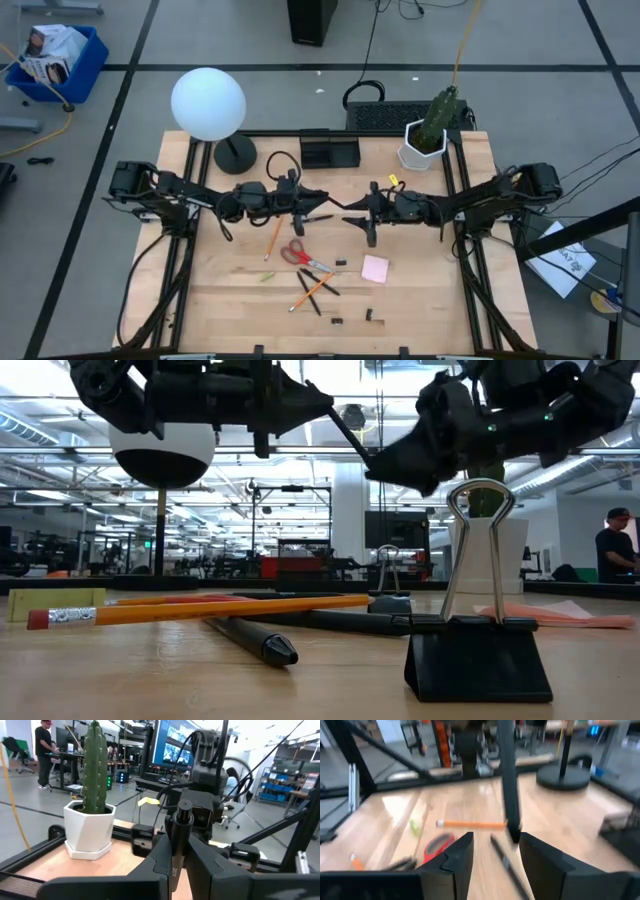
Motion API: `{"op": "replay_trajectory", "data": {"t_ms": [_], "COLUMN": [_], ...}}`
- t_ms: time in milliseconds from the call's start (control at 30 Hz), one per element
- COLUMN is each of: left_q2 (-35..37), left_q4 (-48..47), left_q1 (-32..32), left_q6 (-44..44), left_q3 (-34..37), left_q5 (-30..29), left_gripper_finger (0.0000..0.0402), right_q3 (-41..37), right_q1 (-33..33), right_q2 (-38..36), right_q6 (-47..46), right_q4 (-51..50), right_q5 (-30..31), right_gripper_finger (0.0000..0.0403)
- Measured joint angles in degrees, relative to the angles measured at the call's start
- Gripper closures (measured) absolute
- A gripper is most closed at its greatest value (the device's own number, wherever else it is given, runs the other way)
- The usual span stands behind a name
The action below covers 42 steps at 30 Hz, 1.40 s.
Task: Pick and place office supplies into organizer
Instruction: Put the black pen into the desk organizer
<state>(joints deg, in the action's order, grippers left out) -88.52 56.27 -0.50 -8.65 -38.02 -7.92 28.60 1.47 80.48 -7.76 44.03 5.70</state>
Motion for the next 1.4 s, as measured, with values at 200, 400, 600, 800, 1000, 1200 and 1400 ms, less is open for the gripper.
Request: {"op": "replay_trajectory", "data": {"t_ms": [200, 400, 600, 800, 1000, 1200, 1400], "left_q2": [3.0, 4.3, 4.3, 2.1, -2.3, -7.9, -11.3], "left_q4": [-5.3, -6.1, -11.1, -13.2, -17.0, -21.0, -24.0], "left_q1": [2.0, 5.0, 8.7, 11.9, 15.1, 18.2, 20.3], "left_q6": [1.3, 4.0, 4.3, 3.8, 5.6, 7.2, 8.8], "left_q3": [0.0, -0.2, -3.3, -6.9, -11.7, -17.1, -20.3], "left_q5": [-4.2, -12.7, -16.6, -16.6, -18.4, -20.3, -25.6], "left_gripper_finger": [0.0367, 0.0367, 0.0366, 0.0367, 0.0365, 0.0367, 0.0361], "right_q3": [0.0, 0.0, 0.0, 0.0, 0.0, 0.0, 0.0], "right_q1": [2.0, 4.1, 5.0, 5.0, 5.0, 5.0, 5.0], "right_q2": [-8.1, -13.0, -13.2, -13.2, -13.2, -13.2, -13.2], "right_q6": [-0.3, -0.4, -0.2, -0.1, -0.3, -0.4, -0.6], "right_q4": [-14.1, -20.9, -21.3, -21.8, -22.2, -22.1, -22.1], "right_q5": [0.1, 0.2, 0.2, 2.7, 3.5, 3.5, 3.5], "right_gripper_finger": [0.0248, 0.0248, 0.0248, 0.0255, 0.0259, 0.0259, 0.0259]}}
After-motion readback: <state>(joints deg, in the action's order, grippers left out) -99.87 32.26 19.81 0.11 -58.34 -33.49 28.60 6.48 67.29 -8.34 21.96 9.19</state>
